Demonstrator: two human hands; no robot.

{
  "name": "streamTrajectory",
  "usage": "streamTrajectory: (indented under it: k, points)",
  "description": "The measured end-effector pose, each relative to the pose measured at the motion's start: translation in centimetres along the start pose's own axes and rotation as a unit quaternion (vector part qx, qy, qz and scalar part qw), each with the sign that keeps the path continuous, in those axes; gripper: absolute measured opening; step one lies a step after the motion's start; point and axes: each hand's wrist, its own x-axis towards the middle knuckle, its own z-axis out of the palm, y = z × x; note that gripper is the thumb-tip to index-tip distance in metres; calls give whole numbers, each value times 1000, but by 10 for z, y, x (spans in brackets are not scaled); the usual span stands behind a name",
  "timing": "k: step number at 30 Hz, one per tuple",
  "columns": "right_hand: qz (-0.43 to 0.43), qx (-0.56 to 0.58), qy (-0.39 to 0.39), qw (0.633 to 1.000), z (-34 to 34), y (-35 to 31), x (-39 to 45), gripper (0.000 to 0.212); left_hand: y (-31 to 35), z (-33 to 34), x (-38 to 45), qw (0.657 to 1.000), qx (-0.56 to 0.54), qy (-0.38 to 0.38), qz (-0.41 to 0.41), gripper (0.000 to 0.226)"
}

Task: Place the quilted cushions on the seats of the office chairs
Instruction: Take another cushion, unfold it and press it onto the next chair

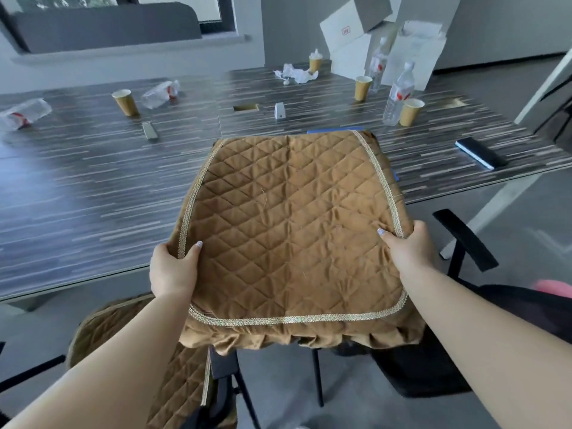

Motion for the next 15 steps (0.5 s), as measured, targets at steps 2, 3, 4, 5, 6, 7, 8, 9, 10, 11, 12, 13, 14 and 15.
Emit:
streamTrajectory:
  k: [2, 3, 4, 5, 6, 7, 8, 9, 10, 11, 12, 13, 14, 15]
  points:
    - [-22, 9, -17, 1000, 1, -2, 15, 31, 6, 8, -2, 1000, 14, 10, 6, 57]
    - [-40, 17, -31, 999, -1, -5, 28, 29, 10, 16, -5, 1000, 21, 21, 5, 57]
    - [-55, 25, -46, 997, -2, -8, 36, 26, 11, 21, -7, 999, 23, 26, 1, 57]
    - [-68, 33, -62, 995, -3, -11, 44, 25, 14, 24, -12, 999, 23, 26, -7, 58]
    - [-89, 42, -87, 991, -10, -18, 58, 26, 19, 34, -18, 999, 11, 32, -19, 60]
    - [-111, 51, -109, 987, -15, -23, 71, 27, 25, 41, -24, 999, -2, 38, -31, 63]
    - [-132, 59, -128, 981, -23, -28, 85, 27, 32, 49, -33, 998, -7, 46, -39, 66]
    - [-152, 64, -146, 975, -29, -33, 99, 27, 41, 58, -42, 998, -4, 52, -41, 68]
    - [-169, 62, -162, 970, -35, -38, 108, 27, 49, 64, -50, 998, 5, 50, -32, 69]
    - [-190, 52, -183, 963, -44, -45, 122, 28, 64, 75, -63, 998, 7, 55, -23, 68]
    - [-214, 37, -202, 955, -50, -50, 130, 31, 79, 83, -73, 998, 2, 55, -6, 66]
    - [-240, 19, -223, 945, -61, -57, 143, 33, 101, 98, -88, 998, -1, 61, 16, 64]
    - [-270, -5, -239, 933, -65, -62, 149, 34, 119, 106, -98, 997, 3, 61, 49, 61]
    - [-297, -29, -249, 921, -69, -67, 157, 33, 139, 116, -109, 993, 24, 63, 92, 60]
